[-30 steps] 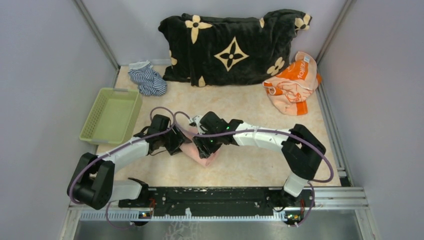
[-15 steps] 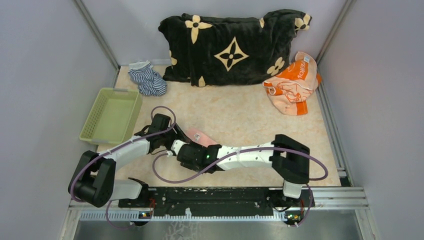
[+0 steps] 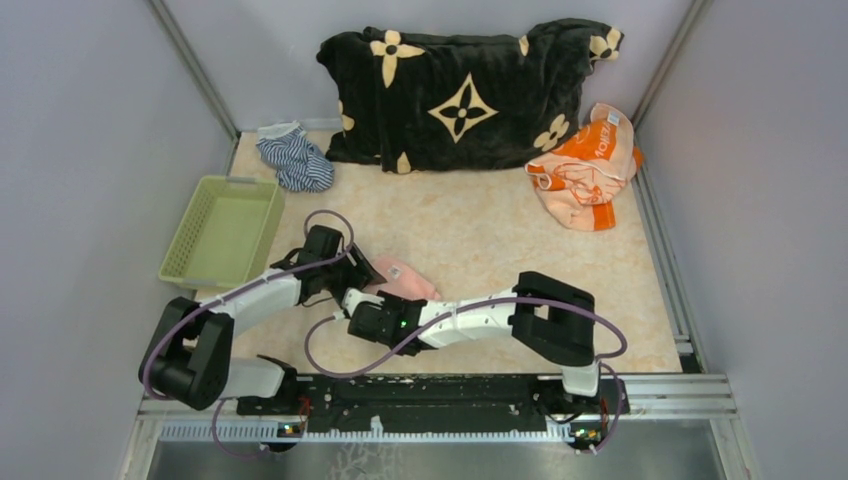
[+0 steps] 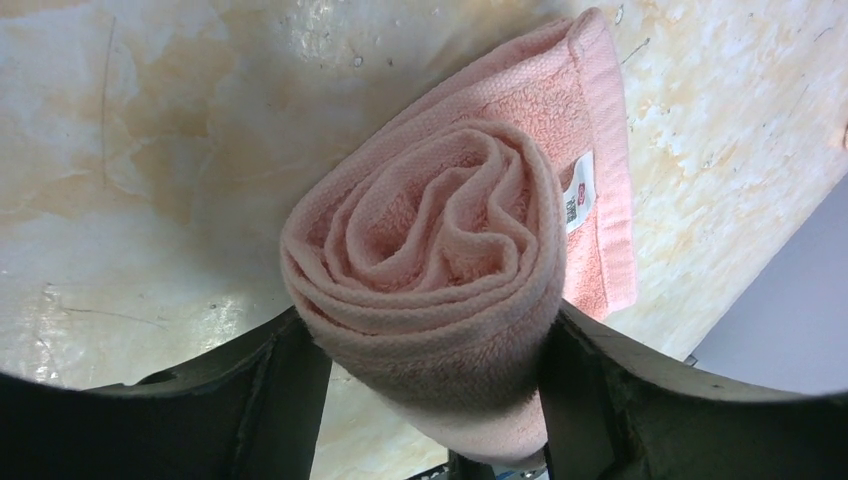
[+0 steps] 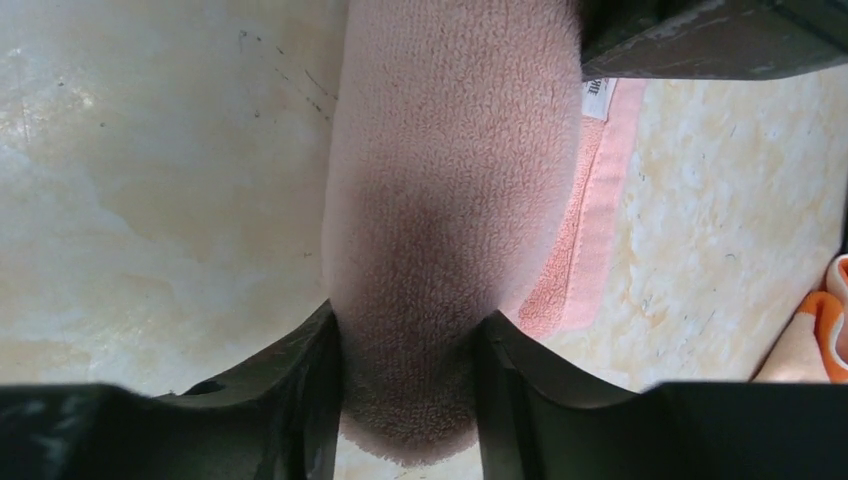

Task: Roll the towels
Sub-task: Roll the towel at the center of the board.

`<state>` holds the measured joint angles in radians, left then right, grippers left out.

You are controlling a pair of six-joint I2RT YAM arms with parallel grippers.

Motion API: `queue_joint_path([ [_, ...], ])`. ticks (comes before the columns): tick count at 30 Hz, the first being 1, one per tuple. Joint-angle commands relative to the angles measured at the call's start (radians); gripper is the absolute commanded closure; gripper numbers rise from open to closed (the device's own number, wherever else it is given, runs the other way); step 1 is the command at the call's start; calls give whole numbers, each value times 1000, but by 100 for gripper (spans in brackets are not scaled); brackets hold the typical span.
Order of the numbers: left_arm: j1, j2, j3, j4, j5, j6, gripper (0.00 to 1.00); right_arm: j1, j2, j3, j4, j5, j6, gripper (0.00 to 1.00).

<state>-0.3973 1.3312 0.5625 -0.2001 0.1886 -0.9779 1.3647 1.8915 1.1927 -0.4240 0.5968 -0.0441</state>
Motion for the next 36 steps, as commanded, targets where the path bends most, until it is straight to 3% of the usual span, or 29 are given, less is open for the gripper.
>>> queue_joint_path([
  [1, 3, -1, 19, -65, -61, 64, 24, -80, 53, -73, -34, -257, 54, 69],
  [6, 9, -103, 61, -129, -81, 50, 16, -195, -46, -108, -18, -586, 85, 91],
  [12, 15, -277, 61, -237, -143, -1, 15, -331, -57, -116, 20, -919, 129, 97],
  [16, 15, -370, -4, -236, -87, -59, 15, -406, -27, -135, 77, -1084, 185, 98],
  [26, -22, -418, -203, 42, 46, -243, 15, -535, 53, -216, 258, -1345, 338, 98],
  [36, -49, -269, -221, 270, 48, -255, 15, -562, 119, -226, 280, -1375, 365, 98],
])
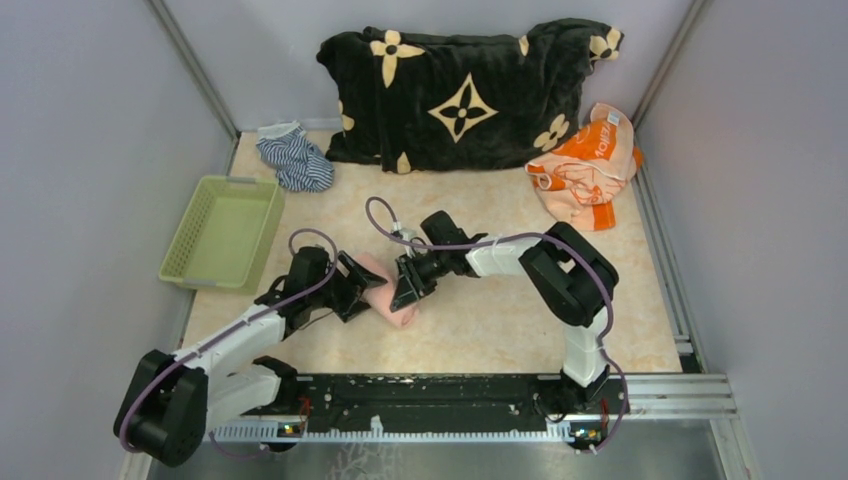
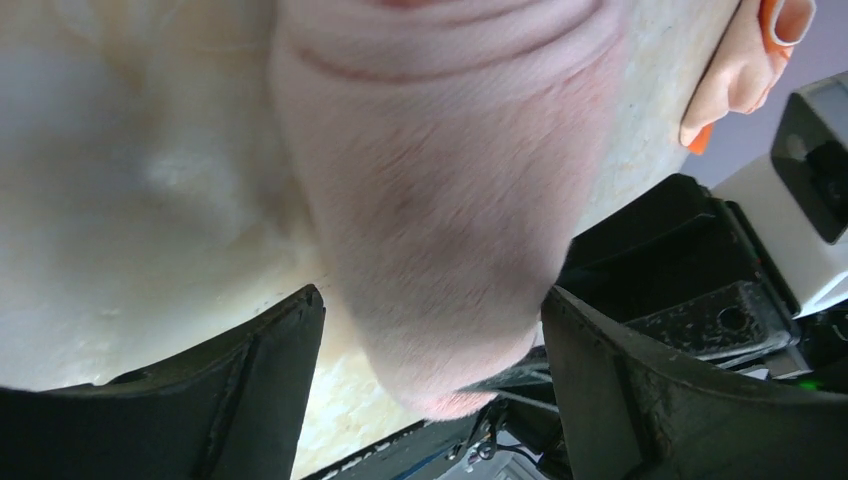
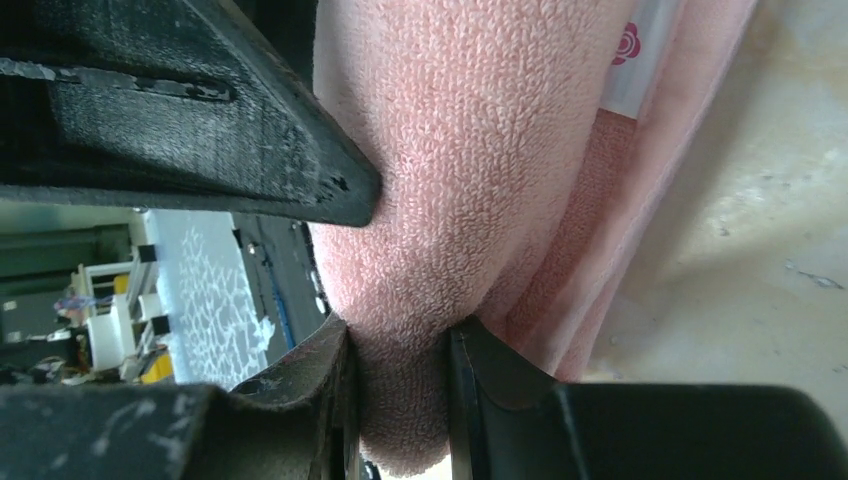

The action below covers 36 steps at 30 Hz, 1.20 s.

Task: Roll the towels
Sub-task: Roll the towel at the center of the board, then pick up the towel at the center of the board.

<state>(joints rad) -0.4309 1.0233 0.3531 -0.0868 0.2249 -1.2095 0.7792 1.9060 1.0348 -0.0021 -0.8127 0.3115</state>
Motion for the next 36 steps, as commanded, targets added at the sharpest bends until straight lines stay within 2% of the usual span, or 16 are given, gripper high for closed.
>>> queue_joint_path([
  [1, -19, 52, -11, 174, 14, -24, 15, 22, 112, -66, -139, 31, 14, 98],
  [9, -44, 142, 4, 199, 3, -13, 20, -4, 172, -65, -120, 15, 62, 98],
  [18, -87, 151, -4, 187, -46, -15, 21, -49, 228, -73, -95, -22, 117, 98],
  [26, -126, 228, 7, 223, -98, 0, 33, -57, 242, -70, -75, -22, 156, 94],
  [30, -157, 300, 52, 206, -115, -2, 40, -57, 184, -70, -78, 18, 159, 83],
  [36, -159, 340, 117, 113, -160, -11, 50, -57, -18, -49, -186, 156, 119, 49],
])
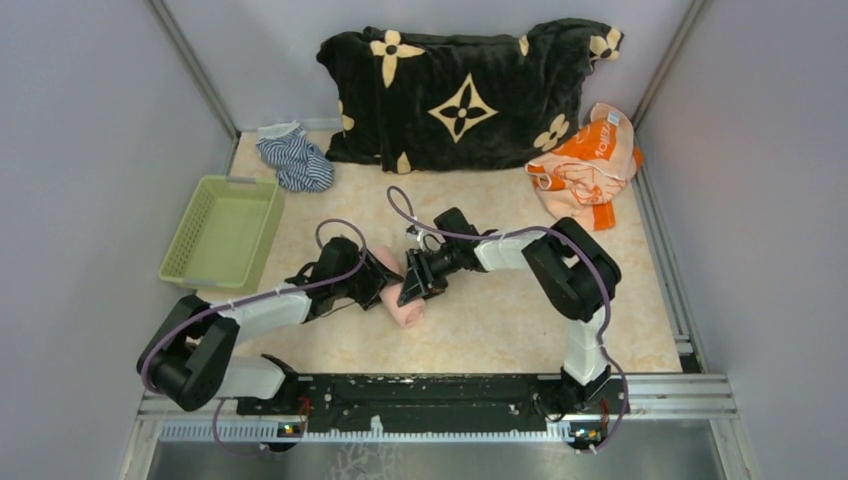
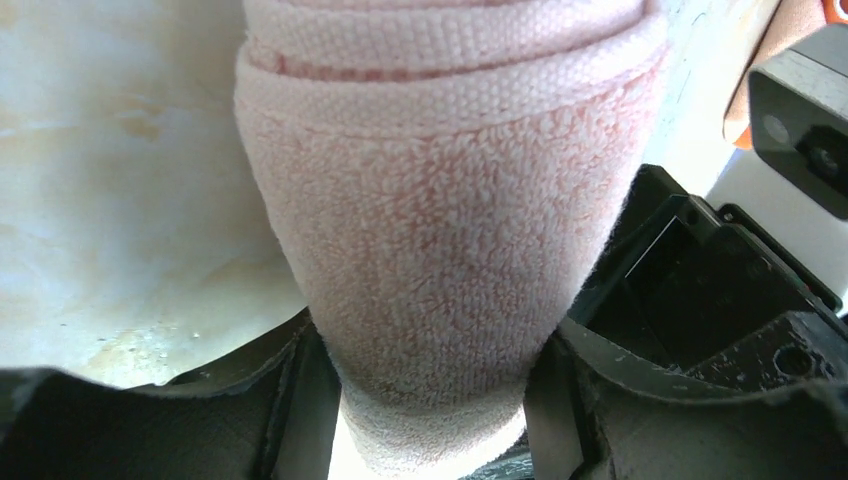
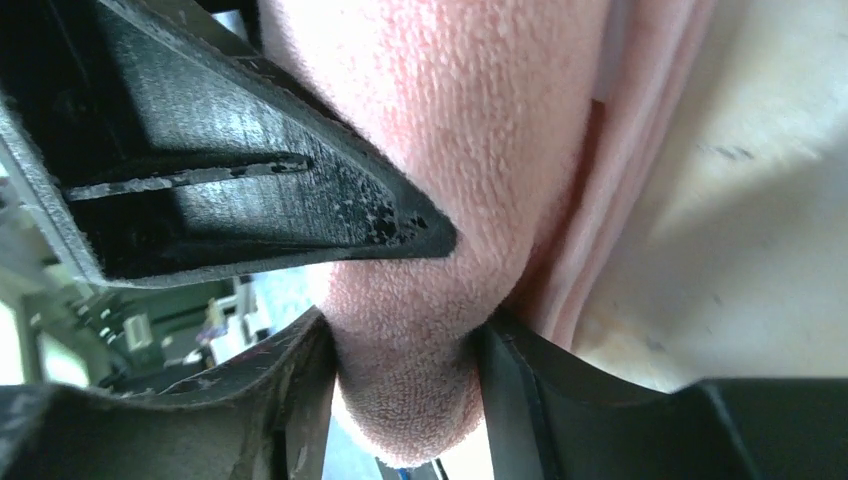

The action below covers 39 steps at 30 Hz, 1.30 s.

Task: Roll the towels
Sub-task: Pick up the towel at the center of the board, then place the towel in the bin.

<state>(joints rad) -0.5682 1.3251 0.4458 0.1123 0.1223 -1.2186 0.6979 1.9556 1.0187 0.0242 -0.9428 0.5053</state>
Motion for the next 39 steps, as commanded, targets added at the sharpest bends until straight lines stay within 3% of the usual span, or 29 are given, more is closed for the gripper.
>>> queue_joint_path([
  [1, -20, 32, 37, -109, -76, 3, 52, 25, -109, -29, -241, 319, -89, 46],
  [10, 84, -121, 140, -257, -184, 49, 61, 19, -464, -27, -446, 649, -197, 39],
  [19, 435, -238, 323, -423, -150, 210, 61, 6, -671, -85, -484, 904, -250, 27],
  [27, 780, -158, 518, -457, -87, 369, 62, 7, -691, -107, -457, 907, -265, 26],
  [34, 949, 14, 736, -426, -4, 427, 62, 6, -684, -108, -445, 890, -275, 26],
  [39, 1032, 95, 721, -398, 16, 476, 61, 6, -682, -114, -436, 890, -285, 26],
])
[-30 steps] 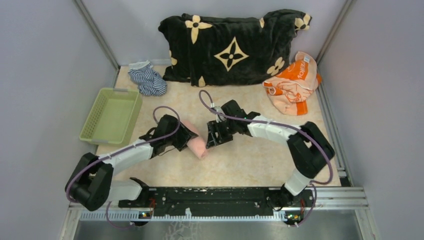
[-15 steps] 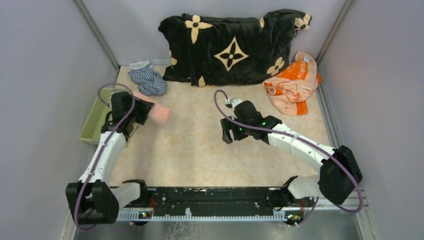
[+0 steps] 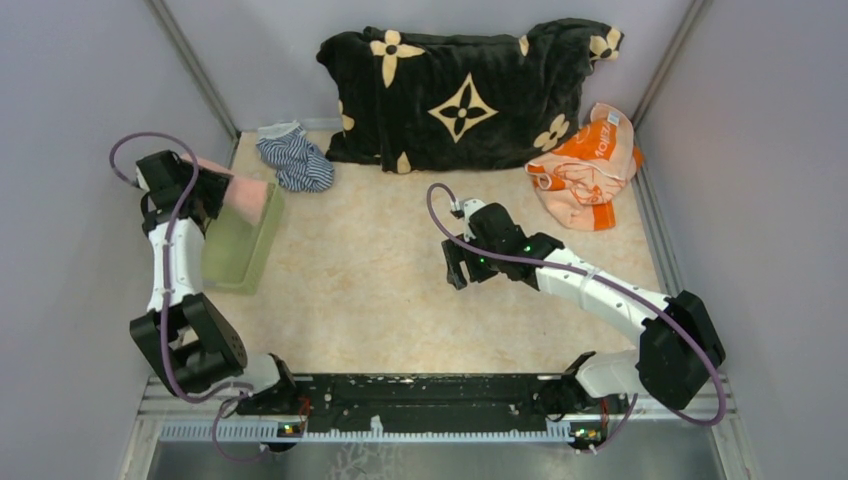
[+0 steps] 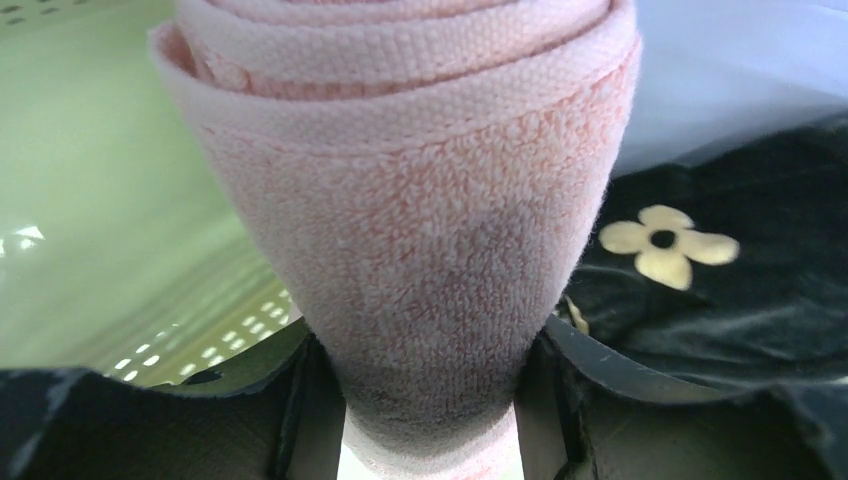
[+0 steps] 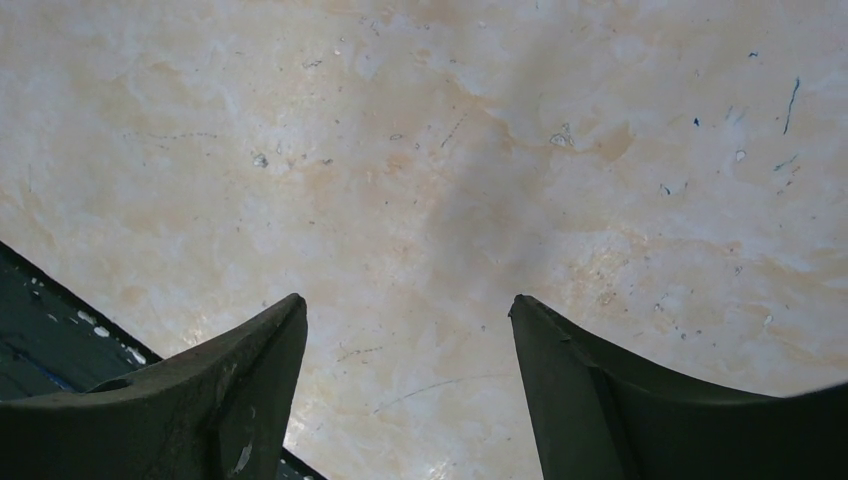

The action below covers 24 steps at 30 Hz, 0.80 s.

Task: Roll the towels
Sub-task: Place the towel in the bin.

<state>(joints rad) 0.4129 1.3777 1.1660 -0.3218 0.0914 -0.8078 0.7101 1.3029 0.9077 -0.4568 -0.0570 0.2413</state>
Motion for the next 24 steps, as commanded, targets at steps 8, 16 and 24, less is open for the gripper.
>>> queue_joint_path([
  [8, 132, 90, -182, 106, 70, 119, 61, -5, -19, -10, 64, -13, -32, 26],
  [16, 193, 132, -236, -5, -27, 162, 60, -6, -17, -15, 68, -21, -37, 26],
  [24, 199, 184, -201, -107, -132, 187, 59, -6, -30, -21, 70, -31, -36, 26],
])
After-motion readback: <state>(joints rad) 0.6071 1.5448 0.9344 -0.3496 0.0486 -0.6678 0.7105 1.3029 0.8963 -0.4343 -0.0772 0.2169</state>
